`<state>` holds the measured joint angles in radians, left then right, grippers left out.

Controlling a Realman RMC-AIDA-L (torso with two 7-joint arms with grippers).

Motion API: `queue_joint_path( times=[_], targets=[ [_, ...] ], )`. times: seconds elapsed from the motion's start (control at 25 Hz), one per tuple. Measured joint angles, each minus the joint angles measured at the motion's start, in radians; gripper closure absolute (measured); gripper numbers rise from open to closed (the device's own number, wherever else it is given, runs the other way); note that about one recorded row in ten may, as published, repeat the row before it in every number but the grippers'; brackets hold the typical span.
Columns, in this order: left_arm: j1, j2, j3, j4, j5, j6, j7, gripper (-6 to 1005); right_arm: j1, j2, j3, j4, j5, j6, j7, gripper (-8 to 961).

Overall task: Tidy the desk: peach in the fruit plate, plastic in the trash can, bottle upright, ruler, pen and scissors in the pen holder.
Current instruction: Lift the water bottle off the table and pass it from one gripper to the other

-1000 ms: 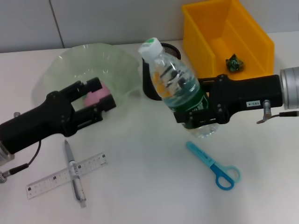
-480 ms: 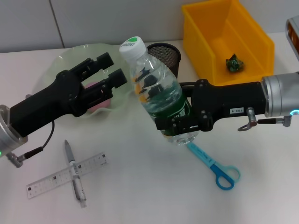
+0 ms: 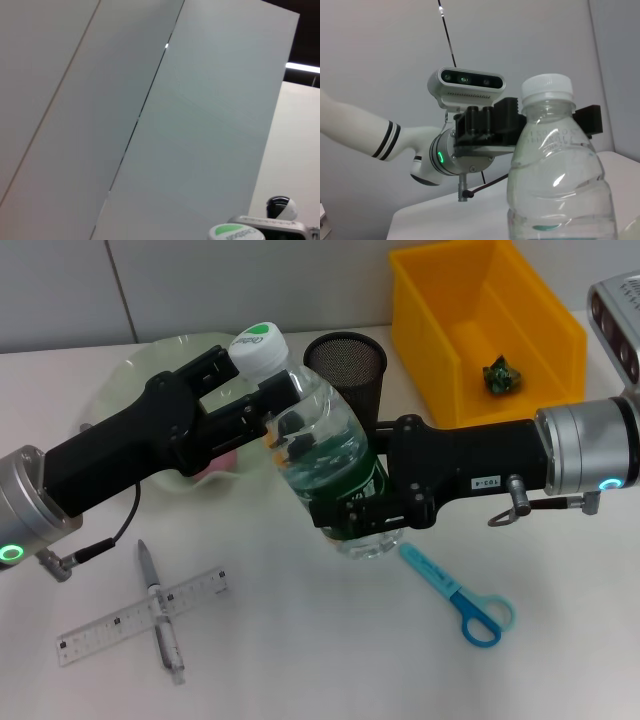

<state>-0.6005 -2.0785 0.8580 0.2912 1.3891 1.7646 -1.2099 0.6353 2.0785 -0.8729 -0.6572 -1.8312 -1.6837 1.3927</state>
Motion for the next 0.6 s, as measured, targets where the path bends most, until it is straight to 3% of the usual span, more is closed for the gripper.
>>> queue_joint_path(
  times=[0.6],
  targets=[
    [-0.008,0.000,0.000,-0.025,-0.020,0.012,0.020,229,0.009,0.000,-0.003,0.011,0.000,0.001,-0.003,150]
  ],
)
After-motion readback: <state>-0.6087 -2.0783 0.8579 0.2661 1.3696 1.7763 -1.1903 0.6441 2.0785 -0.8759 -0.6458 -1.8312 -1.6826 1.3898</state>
